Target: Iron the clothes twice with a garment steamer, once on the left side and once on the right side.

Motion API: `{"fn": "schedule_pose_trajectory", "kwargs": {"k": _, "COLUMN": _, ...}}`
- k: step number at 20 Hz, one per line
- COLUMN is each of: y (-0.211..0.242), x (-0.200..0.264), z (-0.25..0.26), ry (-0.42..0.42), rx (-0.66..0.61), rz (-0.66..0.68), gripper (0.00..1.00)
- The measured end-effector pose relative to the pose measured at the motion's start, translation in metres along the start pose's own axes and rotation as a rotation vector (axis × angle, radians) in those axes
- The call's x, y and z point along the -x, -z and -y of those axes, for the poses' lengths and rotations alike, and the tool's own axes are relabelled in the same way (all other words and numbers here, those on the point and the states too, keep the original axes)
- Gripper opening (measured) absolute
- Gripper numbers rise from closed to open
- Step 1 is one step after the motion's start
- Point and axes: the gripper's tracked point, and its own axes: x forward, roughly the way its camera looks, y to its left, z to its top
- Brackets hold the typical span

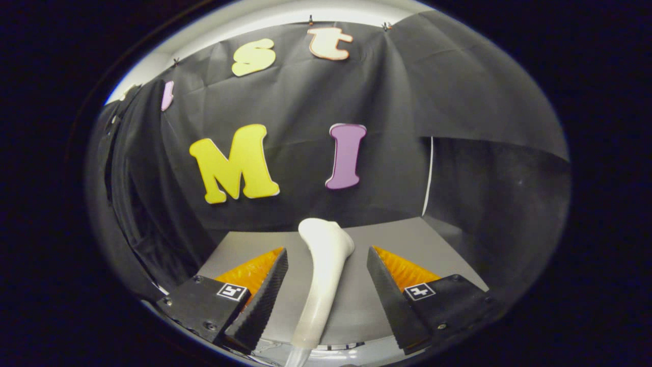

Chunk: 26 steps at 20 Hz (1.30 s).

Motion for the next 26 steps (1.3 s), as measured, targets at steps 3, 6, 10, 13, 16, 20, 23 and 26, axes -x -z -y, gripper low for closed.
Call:
{"fn": "schedule_pose_trajectory", "kwargs": {"k": 3, "y": 0.020, "x": -0.034, "z": 0.001, "ry": -0.025, "rx": -0.024, "rz": -0.098, "gripper": 0.95}}
{"fn": "schedule_pose_trajectory", "kwargs": {"k": 6, "y": 0.034, "x": -0.054, "z": -0.003, "ry": -0.071, "rx": -0.054, "rz": -0.165, "gripper": 0.93}}
{"fn": "schedule_pose_trajectory", "kwargs": {"k": 10, "y": 0.045, "x": -0.072, "z": -0.003, "ry": -0.098, "rx": -0.112, "rz": -0.219, "gripper": 0.86}}
{"fn": "schedule_pose_trajectory", "kwargs": {"k": 13, "y": 0.062, "x": -0.075, "z": -0.011, "ry": -0.147, "rx": -0.211, "rz": -0.300, "gripper": 0.73}}
{"fn": "schedule_pose_trajectory", "kwargs": {"k": 16, "y": 0.061, "x": -0.078, "z": -0.012, "ry": -0.170, "rx": -0.284, "rz": -0.306, "gripper": 0.59}}
{"fn": "schedule_pose_trajectory", "kwargs": {"k": 20, "y": 0.060, "x": -0.073, "z": -0.019, "ry": -0.244, "rx": -0.330, "rz": -0.312, "gripper": 0.50}}
{"fn": "schedule_pose_trajectory", "kwargs": {"k": 23, "y": 0.048, "x": -0.065, "z": -0.025, "ry": -0.268, "rx": -0.306, "rz": -0.268, "gripper": 0.47}}
{"fn": "schedule_pose_trajectory", "kwargs": {"k": 26, "y": 0.033, "x": -0.047, "z": -0.032, "ry": -0.282, "rx": -0.273, "rz": -0.200, "gripper": 0.46}}
